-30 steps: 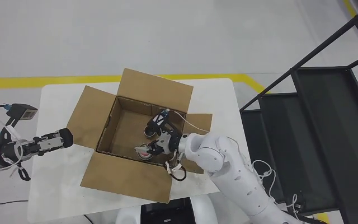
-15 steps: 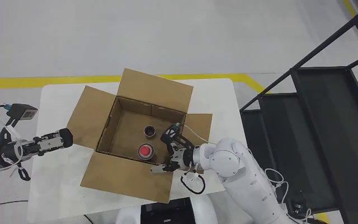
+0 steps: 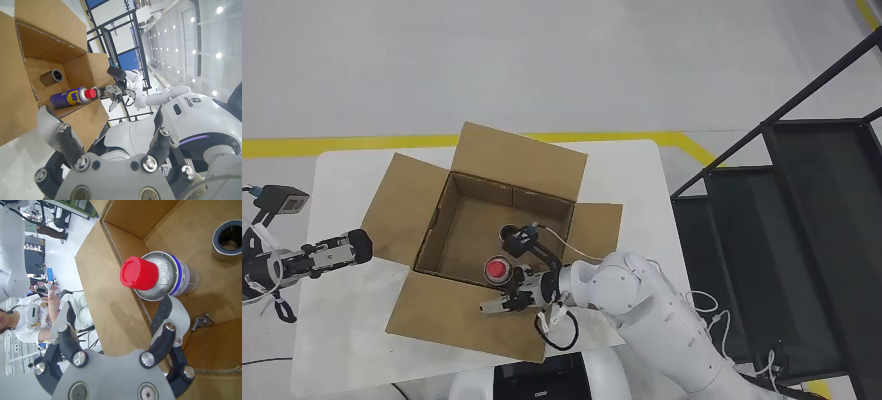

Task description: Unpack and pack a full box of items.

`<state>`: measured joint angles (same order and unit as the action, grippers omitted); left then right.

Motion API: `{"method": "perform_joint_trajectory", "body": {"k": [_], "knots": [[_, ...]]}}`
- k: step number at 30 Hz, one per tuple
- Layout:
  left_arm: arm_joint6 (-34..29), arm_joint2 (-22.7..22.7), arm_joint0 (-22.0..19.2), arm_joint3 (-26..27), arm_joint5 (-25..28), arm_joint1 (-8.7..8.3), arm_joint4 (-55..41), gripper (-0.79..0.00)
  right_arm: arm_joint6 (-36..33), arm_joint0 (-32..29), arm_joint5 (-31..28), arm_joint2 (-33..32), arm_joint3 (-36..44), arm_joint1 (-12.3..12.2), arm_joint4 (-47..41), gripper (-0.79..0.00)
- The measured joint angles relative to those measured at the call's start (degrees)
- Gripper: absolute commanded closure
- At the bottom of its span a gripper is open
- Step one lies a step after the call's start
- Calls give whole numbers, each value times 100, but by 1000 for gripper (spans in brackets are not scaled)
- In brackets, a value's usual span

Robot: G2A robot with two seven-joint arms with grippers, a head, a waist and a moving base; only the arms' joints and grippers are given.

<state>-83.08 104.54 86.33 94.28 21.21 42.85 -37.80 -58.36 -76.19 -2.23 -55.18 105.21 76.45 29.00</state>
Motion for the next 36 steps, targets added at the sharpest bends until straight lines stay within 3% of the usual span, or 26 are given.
{"method": "perform_joint_trajectory", "body": {"k": [22,28,36], "knots": [[0,0,0,0,0,0,0,-785,1263,1426,258,1110,-1637,460,-1388,-785],[0,0,0,0,0,0,0,-785,1210,1508,142,851,-1637,411,-1490,-785],[0,0,0,0,0,0,0,-785,542,936,-64,-238,-640,110,-1979,-785]]}}
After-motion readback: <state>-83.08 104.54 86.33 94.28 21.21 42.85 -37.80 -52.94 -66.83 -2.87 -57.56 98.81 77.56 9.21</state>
